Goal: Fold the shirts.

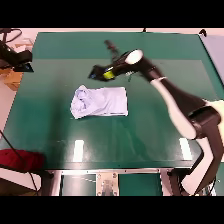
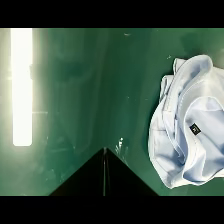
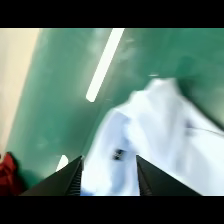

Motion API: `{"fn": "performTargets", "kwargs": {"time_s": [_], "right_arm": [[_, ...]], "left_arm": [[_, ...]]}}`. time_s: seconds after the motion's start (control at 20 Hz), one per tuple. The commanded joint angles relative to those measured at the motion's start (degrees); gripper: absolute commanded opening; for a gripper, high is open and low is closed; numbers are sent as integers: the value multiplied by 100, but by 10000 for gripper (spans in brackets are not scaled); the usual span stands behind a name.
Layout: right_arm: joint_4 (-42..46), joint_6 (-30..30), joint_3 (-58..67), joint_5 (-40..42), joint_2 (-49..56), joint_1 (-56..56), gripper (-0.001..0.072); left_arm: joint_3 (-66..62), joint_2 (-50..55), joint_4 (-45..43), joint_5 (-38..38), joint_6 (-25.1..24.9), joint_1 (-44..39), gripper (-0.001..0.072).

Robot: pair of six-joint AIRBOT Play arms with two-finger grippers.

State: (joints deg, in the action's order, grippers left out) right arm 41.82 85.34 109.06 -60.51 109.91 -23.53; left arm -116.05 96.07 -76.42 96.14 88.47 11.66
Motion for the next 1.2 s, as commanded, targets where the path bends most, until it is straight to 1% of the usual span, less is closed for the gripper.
{"fn": "performTargets", "kwargs": {"time_s": [0.0,0.05,0.15,0.2,0.35,0.45,0.55,0.65,0.7,0.75,0.8,0.85,1.0,1.15], "right_arm": [[503,146,-155,-1290,-498,1325,473],[518,144,-369,-1499,-573,1646,505],[522,116,-1038,-1593,-647,2033,518],[520,101,-1416,-1550,-643,2122,555],[474,-149,-2610,-1058,-640,2072,557],[155,-374,-3204,-662,-632,1878,557],[-304,-590,-3499,-400,-531,1624,557],[-638,-656,-3521,-240,-382,1329,555],[-791,-684,-3510,-79,-339,1176,532],[-973,-778,-3508,96,-328,1049,396],[-1121,-859,-3451,179,-330,951,184],[-1143,-887,-3314,129,-334,925,22],[-1113,-833,-2549,-490,-654,1165,16],[-1117,-616,-1552,-1078,-1386,1937,16]], "left_arm": [[0,-24,98,-55,0,46,20],[0,-24,98,-55,0,46,20],[0,-24,101,-52,2,46,20],[0,-24,103,-50,4,46,20],[0,-22,105,-50,4,46,20],[0,-22,105,-52,4,46,20],[0,-22,105,-52,7,46,20],[0,-24,105,-48,4,46,20],[0,-24,105,-26,4,46,20],[0,-24,105,4,2,46,20],[0,-24,105,33,0,46,20],[0,-24,103,59,0,46,20],[2,-24,105,101,0,46,20],[0,-24,105,105,2,46,20]]}}
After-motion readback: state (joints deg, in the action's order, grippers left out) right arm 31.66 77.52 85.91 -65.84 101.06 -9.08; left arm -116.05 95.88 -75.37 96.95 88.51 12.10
